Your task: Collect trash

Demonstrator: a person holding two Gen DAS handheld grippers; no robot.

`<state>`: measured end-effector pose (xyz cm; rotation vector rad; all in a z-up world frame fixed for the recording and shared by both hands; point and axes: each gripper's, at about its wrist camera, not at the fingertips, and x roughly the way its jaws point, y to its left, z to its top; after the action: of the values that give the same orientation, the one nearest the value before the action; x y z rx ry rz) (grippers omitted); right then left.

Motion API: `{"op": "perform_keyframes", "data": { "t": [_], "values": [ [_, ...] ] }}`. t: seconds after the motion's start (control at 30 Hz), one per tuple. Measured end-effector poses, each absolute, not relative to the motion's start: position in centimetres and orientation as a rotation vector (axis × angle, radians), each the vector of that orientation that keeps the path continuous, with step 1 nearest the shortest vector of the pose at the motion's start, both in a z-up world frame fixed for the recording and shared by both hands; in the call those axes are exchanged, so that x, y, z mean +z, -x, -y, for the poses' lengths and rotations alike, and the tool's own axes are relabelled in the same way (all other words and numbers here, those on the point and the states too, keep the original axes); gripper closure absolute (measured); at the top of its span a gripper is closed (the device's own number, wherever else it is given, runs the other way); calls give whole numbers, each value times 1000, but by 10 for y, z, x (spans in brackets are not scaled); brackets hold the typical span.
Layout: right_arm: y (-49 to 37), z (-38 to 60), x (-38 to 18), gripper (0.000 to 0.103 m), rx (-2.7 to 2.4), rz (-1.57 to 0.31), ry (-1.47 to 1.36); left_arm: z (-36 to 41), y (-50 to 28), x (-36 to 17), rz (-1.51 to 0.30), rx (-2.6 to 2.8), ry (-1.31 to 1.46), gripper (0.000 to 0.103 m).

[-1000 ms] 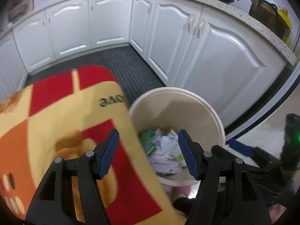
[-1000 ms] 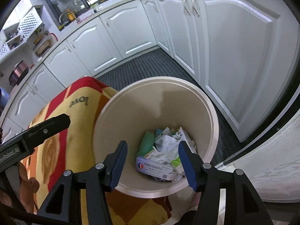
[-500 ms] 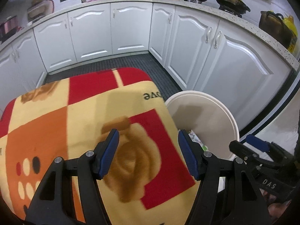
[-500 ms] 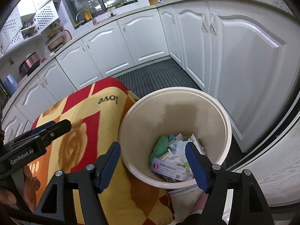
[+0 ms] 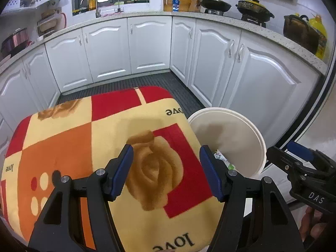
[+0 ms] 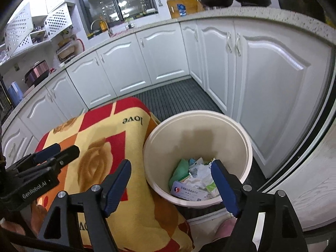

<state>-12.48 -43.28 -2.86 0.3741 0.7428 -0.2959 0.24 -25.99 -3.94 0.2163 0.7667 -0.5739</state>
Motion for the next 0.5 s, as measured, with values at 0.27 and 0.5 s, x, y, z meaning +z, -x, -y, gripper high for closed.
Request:
{"op": "perform_keyframes", "data": {
  "t": [0.27, 0.5],
  "values": [
    [139, 417, -10, 21, -308, -679, -358, 247, 17, -18, -693, -575, -190, 39],
    [148, 404, 8, 17, -310, -610, -336, 239, 32, -3, -625, -560, -180, 39]
  ]
}}
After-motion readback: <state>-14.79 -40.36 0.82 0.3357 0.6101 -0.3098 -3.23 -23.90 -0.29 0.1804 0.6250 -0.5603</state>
